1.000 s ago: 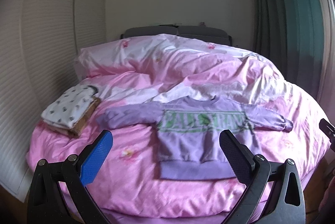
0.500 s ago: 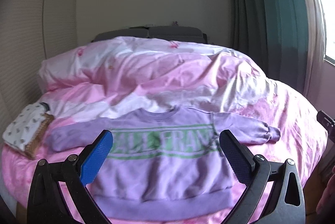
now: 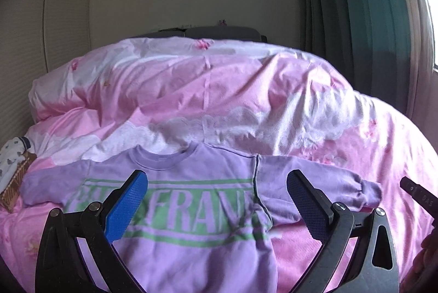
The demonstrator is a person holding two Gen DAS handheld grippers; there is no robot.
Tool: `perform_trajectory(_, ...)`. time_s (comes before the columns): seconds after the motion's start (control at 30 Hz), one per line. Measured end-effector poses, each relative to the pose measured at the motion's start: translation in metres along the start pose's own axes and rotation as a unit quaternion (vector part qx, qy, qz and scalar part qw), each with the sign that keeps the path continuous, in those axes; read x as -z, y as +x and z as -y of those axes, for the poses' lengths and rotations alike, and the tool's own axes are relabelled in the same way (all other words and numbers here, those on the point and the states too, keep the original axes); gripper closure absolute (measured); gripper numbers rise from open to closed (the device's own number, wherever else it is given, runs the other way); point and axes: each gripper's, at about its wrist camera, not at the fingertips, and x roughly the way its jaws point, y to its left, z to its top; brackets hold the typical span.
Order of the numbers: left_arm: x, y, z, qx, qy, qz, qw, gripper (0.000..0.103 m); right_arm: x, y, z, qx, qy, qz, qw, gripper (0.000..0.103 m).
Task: Fold small clothes
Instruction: 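Reach the right tool to the sweatshirt sleeve cuff and close on it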
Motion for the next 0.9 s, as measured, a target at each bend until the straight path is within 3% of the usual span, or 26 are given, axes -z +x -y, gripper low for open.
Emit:
perform_trajectory(0.27,0.012,0.047,0.026,-0.009,0.007,-0.026,0.9996,0.0,0.006,0.078,0.031,0.008,0.026,-0.059,0.998,0.058)
perform_trajectory(0.63,0.01,0.083,0.029,-0.022,-0.006,-0.043,0.9988,0.0,0.011,0.14,0.047,-0.04,0.04,-0.116,0.992,0.06)
perform_trajectory(0.67,0.01,0.083,0.029,-0.022,-0.006,-0.043,0.9988,0.0,0.011,0.142,0.049,-0.046,0.042,-0.118,0.991,0.061)
perform_trajectory(0.8,0.009,0.081,0.03,-0.018,-0.007,-0.041,0.999,0.0,0.012,0.146,0.054,-0.073,0.057,-0.132,0.987,0.09)
perform_trajectory(0.9,0.008,0.074,0.028,-0.017,-0.004,-0.038,0.9991,0.0,0.011,0.136,0.057,-0.086,0.063,-0.124,0.987,0.094)
